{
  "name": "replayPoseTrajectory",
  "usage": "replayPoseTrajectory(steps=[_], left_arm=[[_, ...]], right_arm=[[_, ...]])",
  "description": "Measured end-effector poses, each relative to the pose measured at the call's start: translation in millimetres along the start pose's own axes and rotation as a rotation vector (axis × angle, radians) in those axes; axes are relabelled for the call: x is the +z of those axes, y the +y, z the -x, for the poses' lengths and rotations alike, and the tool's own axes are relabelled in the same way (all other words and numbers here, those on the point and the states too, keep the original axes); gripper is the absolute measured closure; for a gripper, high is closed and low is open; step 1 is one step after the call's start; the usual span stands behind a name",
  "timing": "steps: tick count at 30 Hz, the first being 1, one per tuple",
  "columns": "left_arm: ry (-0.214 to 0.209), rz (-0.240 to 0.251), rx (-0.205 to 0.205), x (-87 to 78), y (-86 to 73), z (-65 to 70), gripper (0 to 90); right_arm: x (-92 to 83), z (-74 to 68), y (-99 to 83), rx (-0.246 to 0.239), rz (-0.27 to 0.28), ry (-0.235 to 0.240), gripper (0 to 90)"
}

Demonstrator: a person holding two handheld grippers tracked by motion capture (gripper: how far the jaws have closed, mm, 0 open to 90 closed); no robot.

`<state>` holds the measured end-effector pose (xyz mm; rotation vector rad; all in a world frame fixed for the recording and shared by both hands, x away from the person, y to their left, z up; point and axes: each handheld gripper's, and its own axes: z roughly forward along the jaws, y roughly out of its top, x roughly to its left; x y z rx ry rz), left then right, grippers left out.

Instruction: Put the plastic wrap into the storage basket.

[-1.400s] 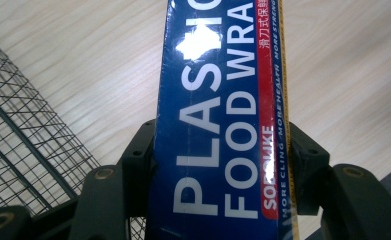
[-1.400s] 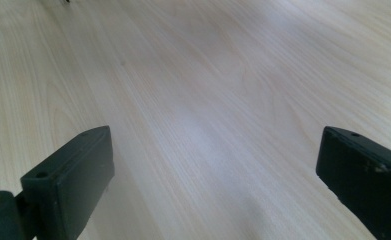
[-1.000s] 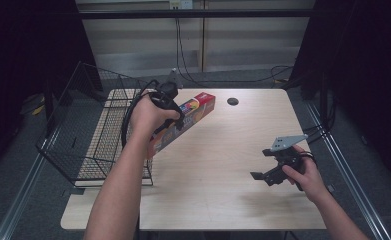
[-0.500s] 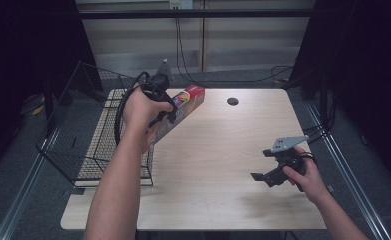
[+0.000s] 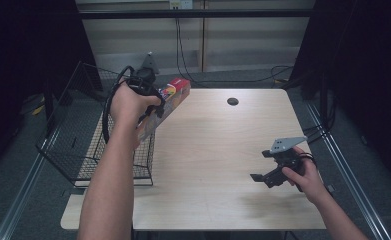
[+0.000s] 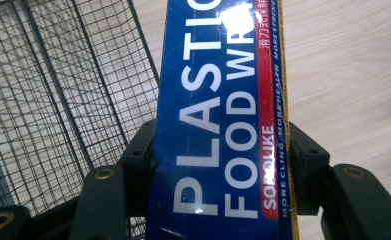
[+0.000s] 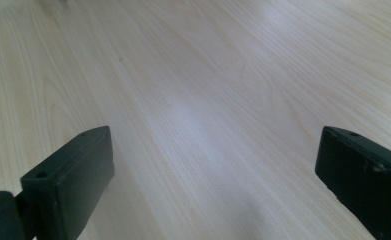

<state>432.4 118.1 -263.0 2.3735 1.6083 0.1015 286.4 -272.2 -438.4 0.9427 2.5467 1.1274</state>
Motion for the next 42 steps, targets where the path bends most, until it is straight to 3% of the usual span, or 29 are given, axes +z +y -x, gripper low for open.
replayPoseTrajectory(steps=[6,15,27,42], left_arm=[[0.02,0.017,-0.033,-8.5,-1.0,-6.5,43.8],[0.033,0.015,-0.04,-20.5,-3.3,-15.9,43.9],[0.026,0.027,-0.098,-36.1,-14.1,-34.3,43.9],[0.05,0.049,-0.164,-49.3,-27.9,-59.5,43.9]], right_arm=[[1.3,-0.3,-0.2,-0.006,0.0,-0.014,2.0],[1.5,-0.1,-0.1,-0.007,-0.001,-0.007,2.0],[1.1,0.0,-0.4,-0.014,-0.002,-0.005,2.0],[-0.6,1.0,-0.2,-0.009,0.003,-0.006,2.0]])
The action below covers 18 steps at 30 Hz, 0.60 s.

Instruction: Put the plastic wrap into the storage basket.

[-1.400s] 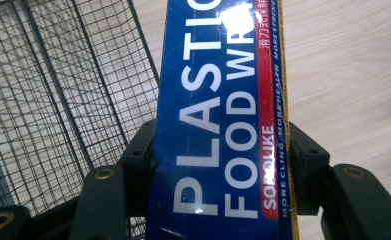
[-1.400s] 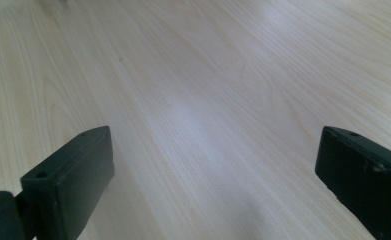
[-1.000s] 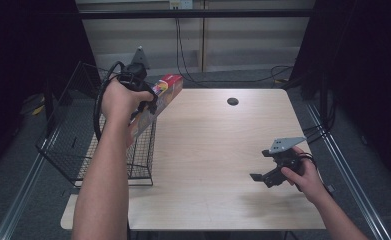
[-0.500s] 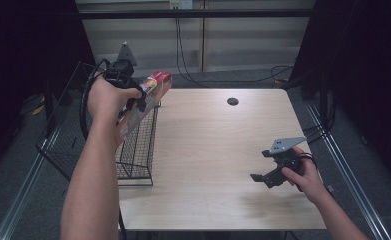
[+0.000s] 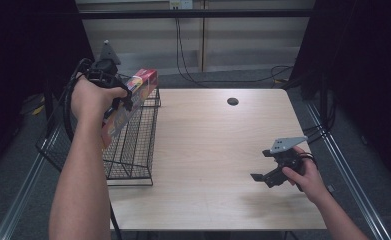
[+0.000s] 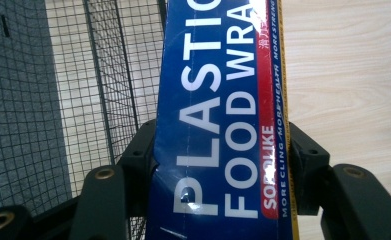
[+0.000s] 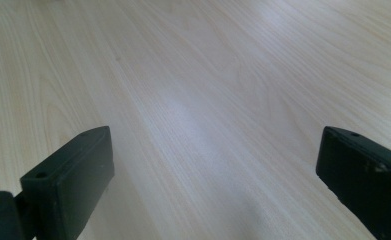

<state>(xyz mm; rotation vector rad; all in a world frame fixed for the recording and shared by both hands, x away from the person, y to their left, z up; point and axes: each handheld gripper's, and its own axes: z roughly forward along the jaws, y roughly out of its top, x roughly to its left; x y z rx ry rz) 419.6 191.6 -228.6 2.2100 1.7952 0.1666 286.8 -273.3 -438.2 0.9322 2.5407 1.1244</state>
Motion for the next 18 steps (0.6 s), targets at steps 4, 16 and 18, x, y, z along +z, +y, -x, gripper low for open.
replayPoseTrajectory(steps=[4,16,18], left_arm=[[0.023,0.011,-0.013,-1.9,-1.5,-3.8,43.9],[0.057,0.049,-0.065,-9.9,-6.6,-19.7,43.9],[0.064,0.05,-0.086,-10.6,-8.0,-23.2,43.9]], right_arm=[[-0.6,-0.1,0.1,0.003,0.001,-0.004,1.9],[-0.8,-0.3,-0.2,0.0,0.005,0.002,2.0],[-0.8,-0.2,-0.2,0.0,0.005,0.002,2.0]])
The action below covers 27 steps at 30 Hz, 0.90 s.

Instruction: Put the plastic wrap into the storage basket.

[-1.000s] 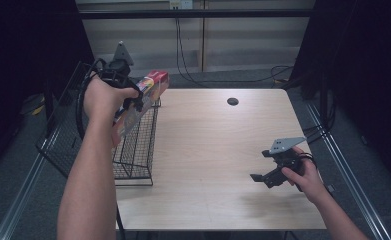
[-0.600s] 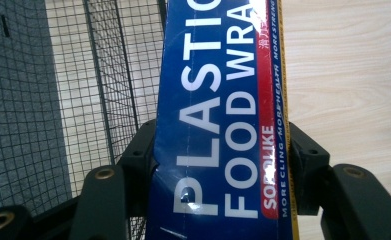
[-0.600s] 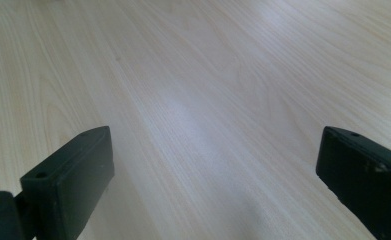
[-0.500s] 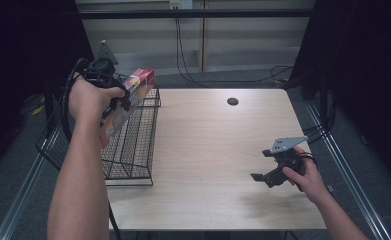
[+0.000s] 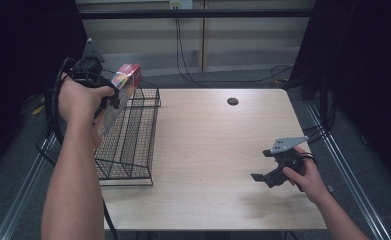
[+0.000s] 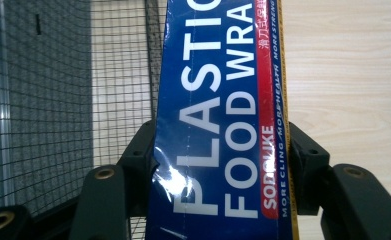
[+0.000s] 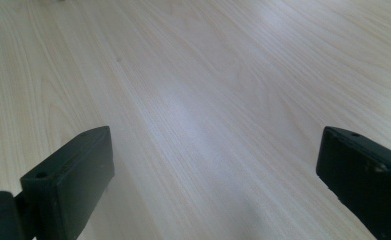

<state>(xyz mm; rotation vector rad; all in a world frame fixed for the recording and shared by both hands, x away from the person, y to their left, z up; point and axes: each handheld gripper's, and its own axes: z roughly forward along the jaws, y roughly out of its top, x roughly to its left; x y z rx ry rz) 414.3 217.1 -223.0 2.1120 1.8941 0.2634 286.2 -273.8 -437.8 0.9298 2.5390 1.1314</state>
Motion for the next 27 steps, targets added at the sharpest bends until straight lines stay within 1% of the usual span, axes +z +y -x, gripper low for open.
replayPoseTrajectory(steps=[2,4,5,7,8,9,10,11,12,13,14,17,18,19,22,24,26,27], left_arm=[[0.001,-0.007,-0.01,-0.6,-0.9,-4.0,43.9],[0.021,-0.001,-0.02,-0.9,-2.0,-9.3,43.9],[0.014,0.0,-0.042,-1.2,-3.0,-11.5,43.9],[0.021,0.006,-0.056,-1.8,-4.3,-17.8,43.9],[0.023,0.002,-0.06,-2.2,-4.9,-19.9,43.9],[0.032,0.002,-0.068,-2.3,-5.6,-21.9,43.9],[0.046,0.0,-0.065,-2.5,-6.3,-25.0,43.9],[0.049,0.005,-0.07,-2.3,-7.4,-27.4,43.9],[0.039,0.005,-0.085,-2.0,-8.6,-29.0,43.9],[0.043,0.005,-0.082,-1.8,-9.5,-31.8,43.9],[0.042,0.005,-0.094,-1.2,-10.6,-33.4,43.8],[0.061,0.014,-0.103,0.5,-13.2,-38.1,43.8],[0.056,0.02,-0.122,2.1,-14.1,-39.6,43.8],[0.054,0.018,-0.126,2.8,-14.7,-41.2,43.8],[0.061,0.031,-0.158,5.6,-16.9,-45.0,43.8],[0.067,0.027,-0.161,7.5,-18.1,-47.9,43.7],[0.076,0.027,-0.175,10.0,-19.1,-48.7,43.7],[0.078,0.015,-0.178,11.2,-19.8,-50.1,43.7]], right_arm=[[0.1,0.0,0.0,0.0,0.001,-0.001,1.9],[0.1,-0.1,0.1,0.0,-0.003,0.0,2.0],[0.3,-0.3,0.0,0.0,-0.004,-0.001,2.0],[0.8,-0.6,-0.1,-0.003,-0.007,0.003,2.1],[0.9,-0.6,-0.1,-0.004,-0.006,-0.004,2.0],[1.0,-0.6,-0.1,-0.005,-0.006,-0.005,1.9],[1.1,-0.4,0.0,-0.004,-0.006,0.001,2.1],[1.3,-0.2,0.1,-0.002,-0.006,0.0,2.1],[1.3,-0.2,0.1,0.0,-0.005,-0.001,1.9],[1.3,-0.3,0.2,0.0,-0.005,0.001,2.0],[1.4,-0.4,0.2,0.0,-0.005,0.003,2.1],[1.8,-0.9,0.0,-0.002,-0.006,0.004,2.1],[1.8,-1.0,0.0,-0.002,-0.006,0.004,2.1],[1.8,-1.1,0.0,-0.002,-0.005,0.004,2.0],[1.3,-1.0,0.0,-0.001,-0.006,0.0,1.9],[1.4,-1.0,0.0,0.0,-0.006,0.002,2.0],[2.3,-1.0,-0.1,-0.004,-0.008,0.006,2.0],[2.5,-1.4,-0.2,-0.002,-0.01,0.008,2.0]])
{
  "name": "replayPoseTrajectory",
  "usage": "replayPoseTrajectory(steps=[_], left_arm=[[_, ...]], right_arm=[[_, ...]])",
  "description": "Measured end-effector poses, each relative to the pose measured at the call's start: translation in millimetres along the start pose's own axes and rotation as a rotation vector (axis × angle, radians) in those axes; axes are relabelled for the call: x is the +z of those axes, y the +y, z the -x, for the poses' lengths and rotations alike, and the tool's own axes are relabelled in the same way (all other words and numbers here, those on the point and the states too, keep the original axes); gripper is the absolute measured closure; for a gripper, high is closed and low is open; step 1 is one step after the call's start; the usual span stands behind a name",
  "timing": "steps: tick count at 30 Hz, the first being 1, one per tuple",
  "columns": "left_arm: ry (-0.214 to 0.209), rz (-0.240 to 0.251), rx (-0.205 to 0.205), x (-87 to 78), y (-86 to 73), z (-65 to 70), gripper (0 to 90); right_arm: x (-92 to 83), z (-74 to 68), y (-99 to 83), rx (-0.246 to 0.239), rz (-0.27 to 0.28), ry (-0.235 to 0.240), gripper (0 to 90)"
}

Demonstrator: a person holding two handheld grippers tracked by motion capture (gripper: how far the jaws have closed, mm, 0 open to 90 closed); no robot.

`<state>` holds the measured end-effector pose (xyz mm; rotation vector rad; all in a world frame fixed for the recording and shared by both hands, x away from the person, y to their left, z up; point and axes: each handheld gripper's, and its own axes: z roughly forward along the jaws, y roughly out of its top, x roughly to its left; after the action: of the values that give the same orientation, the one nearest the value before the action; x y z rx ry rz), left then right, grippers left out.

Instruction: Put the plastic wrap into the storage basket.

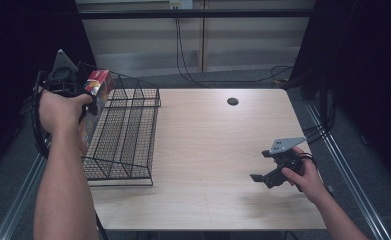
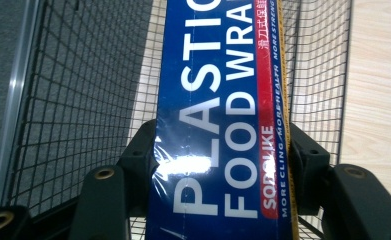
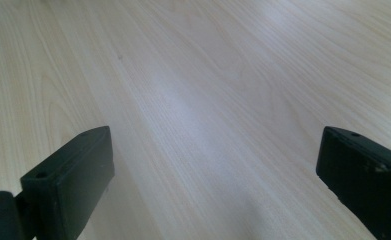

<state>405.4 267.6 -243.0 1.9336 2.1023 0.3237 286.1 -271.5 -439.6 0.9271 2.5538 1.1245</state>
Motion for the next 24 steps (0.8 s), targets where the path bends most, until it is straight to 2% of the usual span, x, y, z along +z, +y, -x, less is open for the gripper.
replayPoseTrajectory(steps=[4,11,14,17,24], left_arm=[[0.003,0.006,-0.021,6.1,-2.0,-3.7,43.5],[0.006,-0.019,-0.028,18.1,-5.4,-7.5,43.3],[-0.006,-0.03,-0.036,22.7,-6.4,-8.9,43.0],[0.0,-0.04,-0.024,26.3,-6.7,-9.5,42.9],[0.0,-0.065,-0.027,34.1,-8.1,-12.8,42.5]], right_arm=[[1.0,-0.4,-0.1,-0.004,0.0,-0.002,2.1],[0.8,-0.6,-0.6,-0.01,-0.003,-0.003,2.1],[0.9,-0.9,-0.7,-0.012,-0.007,-0.009,2.1],[0.6,-1.3,-1.7,-0.015,-0.009,-0.005,2.1],[-0.2,1.6,-4.2,-0.004,-0.003,-0.001,2.0]])
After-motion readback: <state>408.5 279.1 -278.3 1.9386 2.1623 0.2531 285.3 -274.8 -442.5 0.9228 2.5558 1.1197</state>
